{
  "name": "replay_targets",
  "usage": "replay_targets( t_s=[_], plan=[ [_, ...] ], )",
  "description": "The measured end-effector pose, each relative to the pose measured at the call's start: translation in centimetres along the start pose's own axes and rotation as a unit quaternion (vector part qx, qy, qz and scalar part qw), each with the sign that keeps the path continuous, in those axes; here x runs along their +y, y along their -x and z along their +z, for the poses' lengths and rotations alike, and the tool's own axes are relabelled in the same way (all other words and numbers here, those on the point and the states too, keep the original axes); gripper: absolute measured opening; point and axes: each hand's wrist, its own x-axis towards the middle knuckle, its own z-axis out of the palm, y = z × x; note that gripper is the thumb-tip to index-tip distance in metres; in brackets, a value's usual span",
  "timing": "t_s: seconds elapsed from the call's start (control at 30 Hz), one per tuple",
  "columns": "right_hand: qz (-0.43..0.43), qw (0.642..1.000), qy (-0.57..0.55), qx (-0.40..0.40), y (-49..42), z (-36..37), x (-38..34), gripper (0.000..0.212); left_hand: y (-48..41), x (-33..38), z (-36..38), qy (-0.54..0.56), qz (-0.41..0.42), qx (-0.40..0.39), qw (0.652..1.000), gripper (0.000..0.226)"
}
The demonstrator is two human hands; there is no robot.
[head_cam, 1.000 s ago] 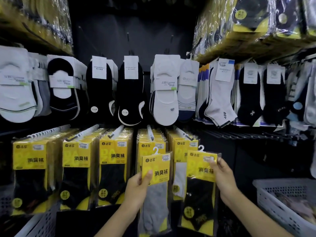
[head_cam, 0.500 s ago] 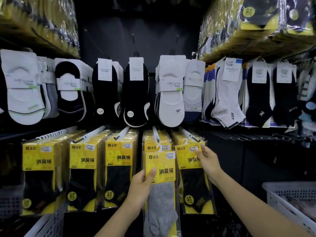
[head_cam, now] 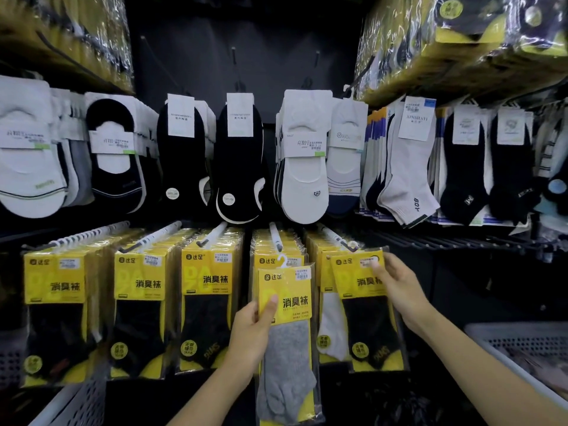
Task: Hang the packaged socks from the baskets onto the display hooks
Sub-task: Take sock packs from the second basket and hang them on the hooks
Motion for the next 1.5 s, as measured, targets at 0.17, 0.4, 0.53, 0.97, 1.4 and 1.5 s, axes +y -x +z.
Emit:
replay_targets(
  t_s=[0.17, 0.4, 0.53, 0.97, 1.4, 1.5],
  plan=[
    [0.032, 0.999, 0.006, 0.014, -1.4, 1.3, 0.9, 0.013, 0.1, -0.2, 0.1, -0.001, 0.002, 0.001, 1.0, 0.018],
    [0.155, 0.952, 0.1, 0.246, -0.6, 2.5, 4.2, 0.024, 0.4, -0.9, 0.2, -0.006, -0.013, -0.003, 1.0, 0.017],
    [0.154, 0.966, 0.039, 0.206, 2.1, 3.1, 4.4, 0.022, 0.7, -1.1, 1.0, -0.015, -0.017, -0.019, 1.0, 0.015],
    [0.153, 0.977, -0.107, 0.104, 5.5, 1.5, -0.1, 0.017, 0.5, -1.1, 7.7, 0.002, -0.015, -0.122, 0.992, 0.043],
    [0.095, 0.99, -0.016, 0.098, -0.7, 3.8, 1.0, 0.011, -2.1, -1.8, 8.7, -0.02, -0.058, -0.103, 0.993, 0.051],
    [0.114, 0.982, -0.005, 0.148, -1.3, 4.4, 2.4, 0.015, -3.0, -2.5, 8.7, -0.047, -0.062, -0.104, 0.992, 0.054]
  ],
)
